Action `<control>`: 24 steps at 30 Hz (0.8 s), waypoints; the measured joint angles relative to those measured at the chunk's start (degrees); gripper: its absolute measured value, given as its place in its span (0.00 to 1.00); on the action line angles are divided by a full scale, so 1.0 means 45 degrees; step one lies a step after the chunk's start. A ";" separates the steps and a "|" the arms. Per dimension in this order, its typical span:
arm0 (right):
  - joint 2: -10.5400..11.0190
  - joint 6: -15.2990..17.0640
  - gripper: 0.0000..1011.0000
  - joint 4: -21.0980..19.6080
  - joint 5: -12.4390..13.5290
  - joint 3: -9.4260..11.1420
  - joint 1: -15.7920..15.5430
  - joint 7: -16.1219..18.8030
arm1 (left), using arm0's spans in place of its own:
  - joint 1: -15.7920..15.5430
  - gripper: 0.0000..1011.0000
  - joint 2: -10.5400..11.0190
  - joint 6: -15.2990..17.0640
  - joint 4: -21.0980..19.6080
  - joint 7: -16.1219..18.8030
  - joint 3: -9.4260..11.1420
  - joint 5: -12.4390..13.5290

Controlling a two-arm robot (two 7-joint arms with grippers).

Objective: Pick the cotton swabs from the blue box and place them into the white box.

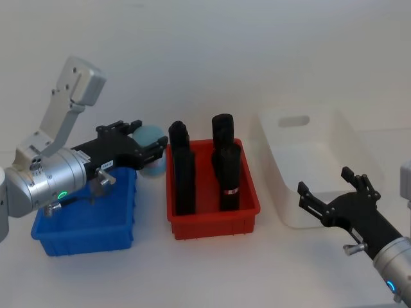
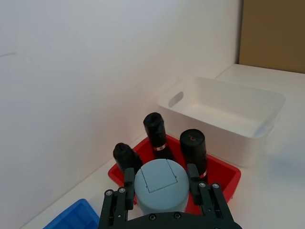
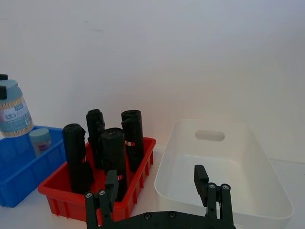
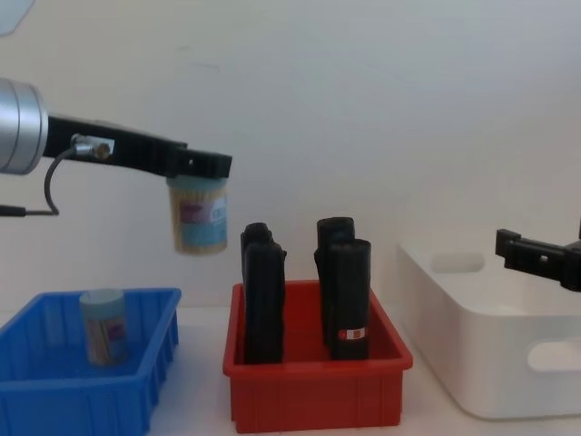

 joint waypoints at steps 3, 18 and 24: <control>0.0000 0.0000 0.99 0.0001 0.0000 0.0000 0.0000 0.0000 | -0.0133 0.65 -0.0015 0.0158 -0.0078 -0.0338 0.0022 -0.0026; -0.0020 0.0006 0.99 0.0000 -0.0043 -0.0015 0.0014 0.0088 | -0.0474 0.65 -0.0056 0.0561 -0.0273 -0.1230 0.0081 -0.0096; -0.0114 0.0084 0.99 0.0038 -0.0265 -0.0129 0.0135 0.0547 | -0.0531 0.65 -0.0063 0.0629 -0.0296 -0.1383 0.0088 -0.0103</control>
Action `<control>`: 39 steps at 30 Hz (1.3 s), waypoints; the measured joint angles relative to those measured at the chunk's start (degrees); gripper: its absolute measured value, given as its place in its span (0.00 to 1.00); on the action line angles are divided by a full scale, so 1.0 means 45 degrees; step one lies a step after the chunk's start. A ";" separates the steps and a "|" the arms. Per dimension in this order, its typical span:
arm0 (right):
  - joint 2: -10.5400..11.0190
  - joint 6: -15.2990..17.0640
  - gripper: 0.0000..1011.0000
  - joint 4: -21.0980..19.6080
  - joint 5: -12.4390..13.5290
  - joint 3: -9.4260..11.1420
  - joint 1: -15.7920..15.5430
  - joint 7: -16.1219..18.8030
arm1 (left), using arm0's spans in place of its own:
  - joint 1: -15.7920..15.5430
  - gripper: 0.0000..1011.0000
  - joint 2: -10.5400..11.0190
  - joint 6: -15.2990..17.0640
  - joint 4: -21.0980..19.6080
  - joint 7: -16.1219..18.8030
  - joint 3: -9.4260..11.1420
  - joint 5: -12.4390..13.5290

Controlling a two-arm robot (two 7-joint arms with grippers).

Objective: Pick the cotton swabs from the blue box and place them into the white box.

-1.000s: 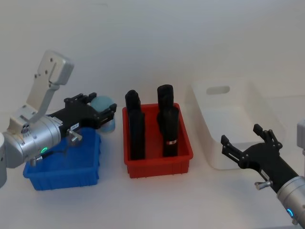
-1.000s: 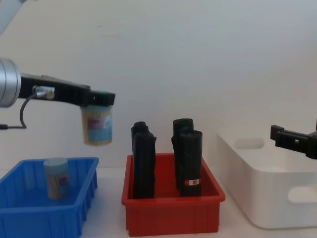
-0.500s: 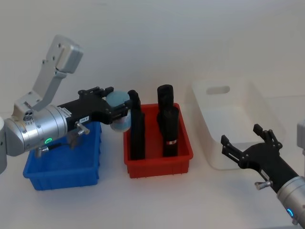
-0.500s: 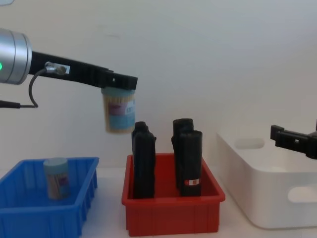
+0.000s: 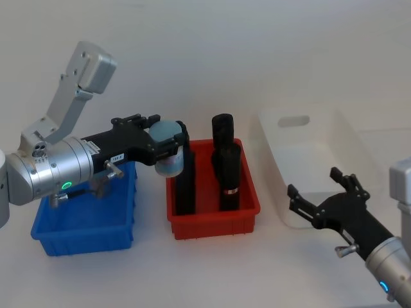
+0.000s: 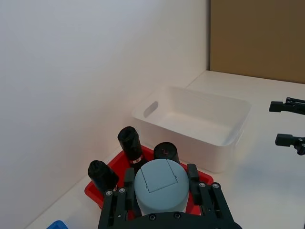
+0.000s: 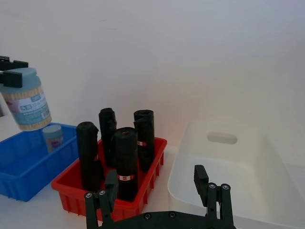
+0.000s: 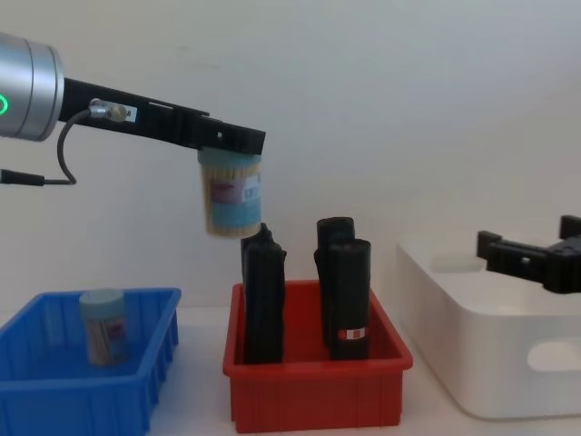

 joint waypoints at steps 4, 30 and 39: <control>-0.0136 0.0126 0.99 0.0109 -0.0207 -0.0121 0.0177 0.0392 | -0.0022 0.65 -0.0005 0.0028 -0.0014 -0.0061 0.0005 -0.0005; -0.1590 0.0643 0.99 0.2203 -0.1764 -0.0935 0.2484 0.3358 | -0.0073 0.65 -0.0013 0.0089 -0.0044 -0.0204 0.0014 -0.0017; -0.2073 0.0481 0.99 0.2996 -0.1966 -0.1142 0.3284 0.4208 | -0.0078 0.65 -0.0012 0.0092 -0.0044 -0.0216 0.0014 -0.0016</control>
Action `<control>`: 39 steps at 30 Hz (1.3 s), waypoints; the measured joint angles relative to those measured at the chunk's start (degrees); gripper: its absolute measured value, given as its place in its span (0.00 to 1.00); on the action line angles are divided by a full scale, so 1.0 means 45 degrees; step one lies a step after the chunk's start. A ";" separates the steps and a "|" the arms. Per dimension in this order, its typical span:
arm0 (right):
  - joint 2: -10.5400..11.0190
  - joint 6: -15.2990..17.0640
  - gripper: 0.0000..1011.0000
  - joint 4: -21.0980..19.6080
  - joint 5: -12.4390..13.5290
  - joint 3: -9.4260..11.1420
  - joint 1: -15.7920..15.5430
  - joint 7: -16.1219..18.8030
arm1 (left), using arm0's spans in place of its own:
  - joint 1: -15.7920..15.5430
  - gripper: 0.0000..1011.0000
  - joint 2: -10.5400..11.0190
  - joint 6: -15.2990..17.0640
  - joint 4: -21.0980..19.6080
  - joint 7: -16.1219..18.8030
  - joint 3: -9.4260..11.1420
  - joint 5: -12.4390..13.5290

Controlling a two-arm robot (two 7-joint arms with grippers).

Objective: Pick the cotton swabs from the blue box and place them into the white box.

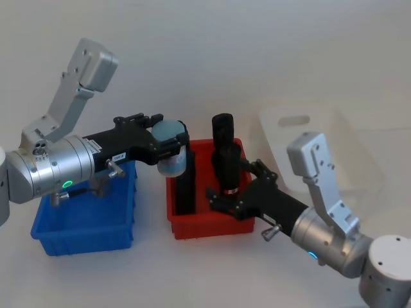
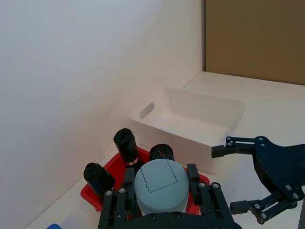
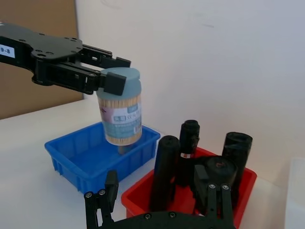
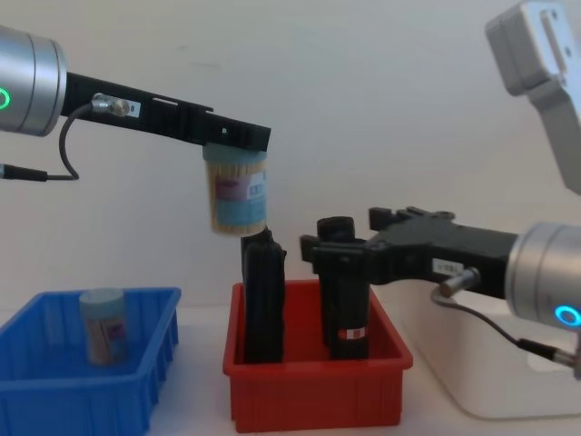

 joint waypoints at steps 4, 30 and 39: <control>-0.0233 -0.0066 0.99 0.0358 -0.0082 -0.0103 0.0348 0.0277 | 0.0000 0.65 0.0000 0.0000 0.0000 -0.0004 0.0000 0.0000; -0.1698 -0.0650 0.99 0.2952 -0.0537 -0.0741 0.2332 0.0428 | -0.0001 0.65 0.0000 -0.0001 0.0001 -0.0006 -0.0001 0.0000; -0.2018 -0.0815 0.87 0.3531 -0.0583 -0.0926 0.2706 0.0389 | 0.0000 0.65 0.0000 -0.0001 0.0001 -0.0005 -0.0001 0.0000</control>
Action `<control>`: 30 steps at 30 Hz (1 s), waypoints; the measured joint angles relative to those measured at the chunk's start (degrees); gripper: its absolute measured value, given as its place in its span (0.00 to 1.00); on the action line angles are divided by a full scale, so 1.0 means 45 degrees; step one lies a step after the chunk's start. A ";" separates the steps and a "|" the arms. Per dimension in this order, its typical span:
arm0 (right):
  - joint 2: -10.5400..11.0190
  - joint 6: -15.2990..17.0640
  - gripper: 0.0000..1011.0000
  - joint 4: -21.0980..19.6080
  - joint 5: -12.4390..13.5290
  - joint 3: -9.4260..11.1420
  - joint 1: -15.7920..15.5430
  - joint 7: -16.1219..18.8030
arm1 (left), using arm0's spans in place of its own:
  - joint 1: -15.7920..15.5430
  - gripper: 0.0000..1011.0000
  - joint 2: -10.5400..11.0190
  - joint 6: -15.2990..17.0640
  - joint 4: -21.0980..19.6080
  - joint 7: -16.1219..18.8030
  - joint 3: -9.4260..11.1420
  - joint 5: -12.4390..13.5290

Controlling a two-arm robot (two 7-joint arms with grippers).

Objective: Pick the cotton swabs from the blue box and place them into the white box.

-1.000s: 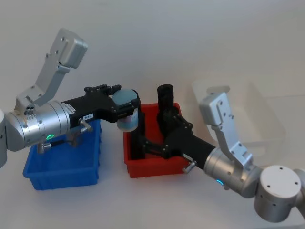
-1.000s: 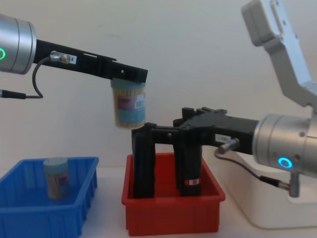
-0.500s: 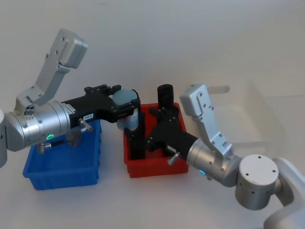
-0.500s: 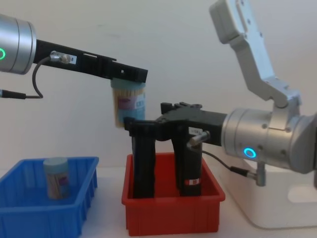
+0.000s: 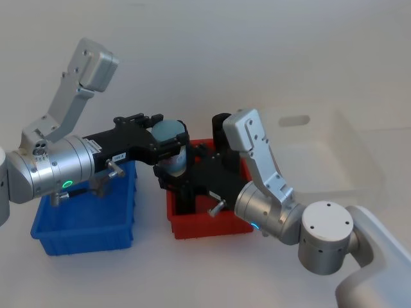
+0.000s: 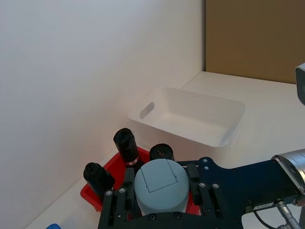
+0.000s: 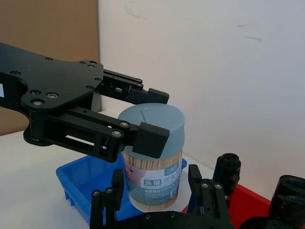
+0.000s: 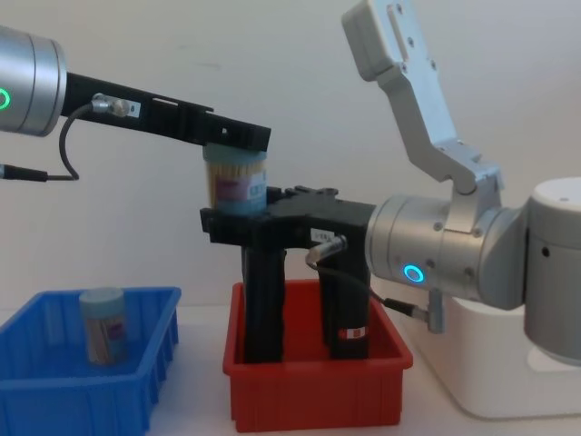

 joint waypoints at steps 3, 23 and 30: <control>-0.0075 -0.0037 0.79 0.0122 -0.0001 -0.0053 0.0081 0.0016 | 0.0000 0.65 0.0000 0.0000 0.0000 0.0000 0.0000 0.0001; -0.0216 0.0070 0.62 0.0262 0.0053 -0.0261 0.0218 -0.0005 | 0.0001 0.90 0.0001 0.0000 0.0001 0.0008 0.0001 -0.0004; -0.0193 0.0274 0.62 0.0104 0.0102 -0.0265 0.0136 -0.0527 | 0.0001 0.99 0.0001 0.0000 0.0000 0.0006 0.0000 -0.0004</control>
